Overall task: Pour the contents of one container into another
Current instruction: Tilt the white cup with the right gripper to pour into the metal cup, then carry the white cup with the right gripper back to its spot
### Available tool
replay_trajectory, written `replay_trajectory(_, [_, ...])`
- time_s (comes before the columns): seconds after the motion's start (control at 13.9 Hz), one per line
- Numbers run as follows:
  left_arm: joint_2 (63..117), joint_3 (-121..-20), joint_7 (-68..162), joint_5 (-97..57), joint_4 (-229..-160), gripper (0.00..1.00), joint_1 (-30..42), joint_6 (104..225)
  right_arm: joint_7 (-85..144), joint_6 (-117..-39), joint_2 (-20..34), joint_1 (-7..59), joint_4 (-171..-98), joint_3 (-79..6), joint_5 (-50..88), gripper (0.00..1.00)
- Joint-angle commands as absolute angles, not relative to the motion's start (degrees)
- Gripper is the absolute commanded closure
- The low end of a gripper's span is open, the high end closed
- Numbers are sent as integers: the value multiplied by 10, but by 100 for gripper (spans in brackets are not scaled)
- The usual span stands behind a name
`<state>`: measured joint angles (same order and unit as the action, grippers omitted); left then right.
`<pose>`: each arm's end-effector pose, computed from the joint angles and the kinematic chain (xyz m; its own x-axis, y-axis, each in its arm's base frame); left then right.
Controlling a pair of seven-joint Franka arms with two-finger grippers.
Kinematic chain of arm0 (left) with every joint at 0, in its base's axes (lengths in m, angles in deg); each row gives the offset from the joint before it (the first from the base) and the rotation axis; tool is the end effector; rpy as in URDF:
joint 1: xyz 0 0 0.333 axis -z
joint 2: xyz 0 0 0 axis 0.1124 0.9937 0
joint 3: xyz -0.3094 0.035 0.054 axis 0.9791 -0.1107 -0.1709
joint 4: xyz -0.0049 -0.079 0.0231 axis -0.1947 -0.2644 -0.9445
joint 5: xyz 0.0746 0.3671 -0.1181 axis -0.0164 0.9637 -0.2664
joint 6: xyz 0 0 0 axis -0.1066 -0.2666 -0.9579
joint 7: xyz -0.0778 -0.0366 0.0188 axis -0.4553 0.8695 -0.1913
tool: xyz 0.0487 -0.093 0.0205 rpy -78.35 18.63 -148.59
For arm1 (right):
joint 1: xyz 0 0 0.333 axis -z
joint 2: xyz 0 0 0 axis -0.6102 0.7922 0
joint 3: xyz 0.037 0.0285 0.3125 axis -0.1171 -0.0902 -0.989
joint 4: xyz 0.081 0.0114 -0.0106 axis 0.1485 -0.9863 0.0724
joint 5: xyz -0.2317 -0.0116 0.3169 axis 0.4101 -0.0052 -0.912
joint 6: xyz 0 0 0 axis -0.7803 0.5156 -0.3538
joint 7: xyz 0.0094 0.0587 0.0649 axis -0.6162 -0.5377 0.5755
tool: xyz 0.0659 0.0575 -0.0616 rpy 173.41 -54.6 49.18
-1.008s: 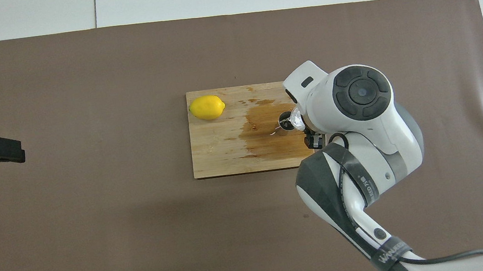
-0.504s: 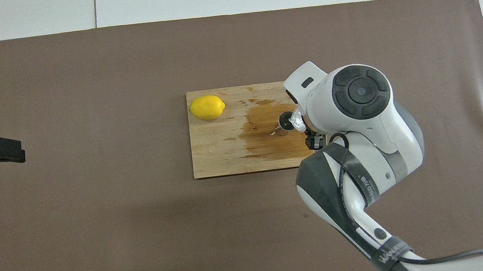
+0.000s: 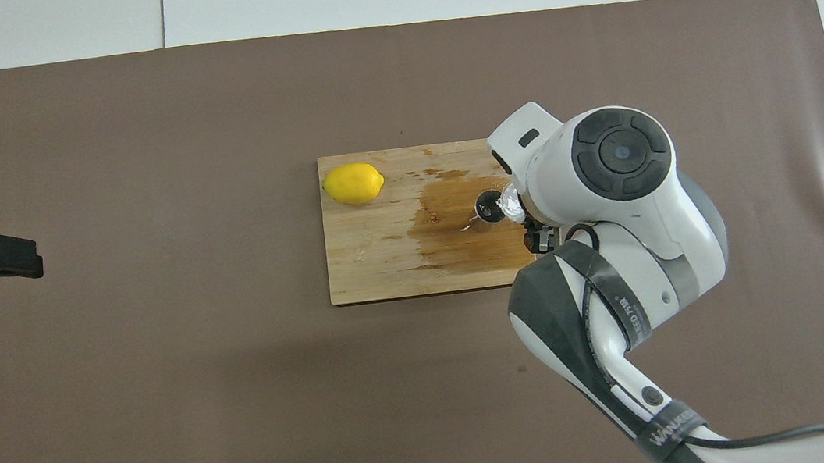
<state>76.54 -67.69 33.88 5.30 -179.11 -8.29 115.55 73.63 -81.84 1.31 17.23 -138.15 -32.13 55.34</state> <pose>0.5317 -0.0380 0.6285 0.9995 -0.0285 -0.0118 -0.0286 -0.9995 -0.0103 0.5643 0.2352 0.4321 0.1981 0.9800 -0.0208 0.9747 -0.1947 0.1100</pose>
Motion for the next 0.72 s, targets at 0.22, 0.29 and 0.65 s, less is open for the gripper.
replay_trajectory(0.22, [747, -679, 339, 53, -1812, 0, -83, 1162, 815, -821, 0, 198, -1385, -326, 483, 68])
replay_trajectory(0.29, [747, -679, 339, 53, -1813, 0, -83, 1162, 836, -822, -5, 200, -1389, -325, 458, 68])
replay_trajectory(0.65, [747, -679, 339, 53, -1813, 0, -83, 1162, 986, -818, -12, 261, -1391, -326, 344, 68])
